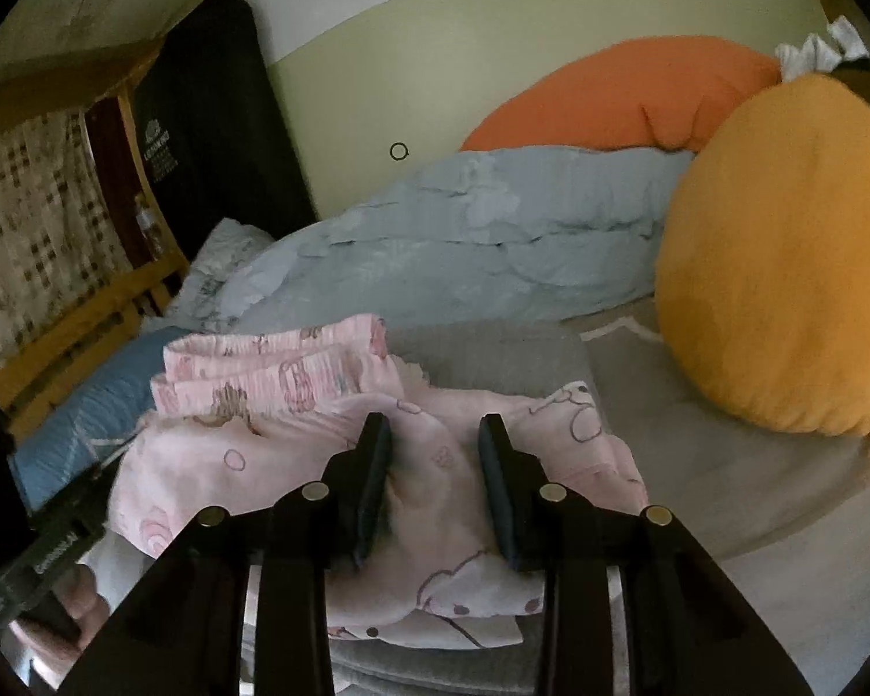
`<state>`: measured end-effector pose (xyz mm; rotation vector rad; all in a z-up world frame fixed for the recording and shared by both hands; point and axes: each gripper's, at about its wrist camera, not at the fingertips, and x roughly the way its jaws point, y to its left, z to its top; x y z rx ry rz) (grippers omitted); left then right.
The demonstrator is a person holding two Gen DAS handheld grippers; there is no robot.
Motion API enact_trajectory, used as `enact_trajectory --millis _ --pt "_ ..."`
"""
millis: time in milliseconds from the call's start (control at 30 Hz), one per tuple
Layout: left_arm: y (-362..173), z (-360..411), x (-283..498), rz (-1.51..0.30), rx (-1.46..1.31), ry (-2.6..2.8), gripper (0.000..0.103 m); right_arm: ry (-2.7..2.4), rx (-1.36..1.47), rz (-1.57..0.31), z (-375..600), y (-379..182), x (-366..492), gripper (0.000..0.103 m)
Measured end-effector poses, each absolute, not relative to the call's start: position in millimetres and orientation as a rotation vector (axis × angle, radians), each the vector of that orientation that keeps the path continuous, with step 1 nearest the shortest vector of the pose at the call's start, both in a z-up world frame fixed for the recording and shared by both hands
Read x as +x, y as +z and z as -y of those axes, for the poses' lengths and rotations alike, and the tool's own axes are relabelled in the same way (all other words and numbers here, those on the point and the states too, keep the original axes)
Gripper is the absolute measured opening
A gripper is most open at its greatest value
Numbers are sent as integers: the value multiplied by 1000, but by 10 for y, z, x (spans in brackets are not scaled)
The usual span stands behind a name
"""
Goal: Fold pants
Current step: 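Lower the pants onto the stack and open both tools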
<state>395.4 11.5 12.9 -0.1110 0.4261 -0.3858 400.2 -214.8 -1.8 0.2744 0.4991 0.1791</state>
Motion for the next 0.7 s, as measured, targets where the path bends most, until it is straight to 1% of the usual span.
enact_trajectory --millis 100,167,233,300,367,400,433,467,500,567,700 --pt "165 -68 3916 -410 -79 -365 39 175 239 -491 2114 15 3988 34" --pt "209 -38 3865 -389 -55 -341 42 152 186 -477 2086 72 3954 44" --pt "282 -41 3784 -350 -50 -317 50 98 155 -432 2087 146 3872 69" --pt "378 -45 3699 -308 -40 -291 68 96 148 -400 2080 225 3791 74" --pt "485 -59 3616 -279 -39 -282 74 117 142 -391 2062 310 3739 77" --pt "560 -59 3573 -275 -41 -289 74 128 136 -383 2049 362 3705 86" --pt "642 -55 3542 -271 -33 -284 75 136 129 -367 2040 418 3663 91" --pt "727 -38 3486 -257 -20 -268 79 139 123 -348 2037 489 3612 91" --pt "838 -26 3395 -227 -9 -252 90 142 122 -335 2043 560 3567 92" --pt "1014 -24 3232 -162 -8 -241 103 152 144 -305 2088 709 3465 103" --pt "1275 -65 3000 -100 -21 -238 103 122 188 -217 2195 993 3219 102"
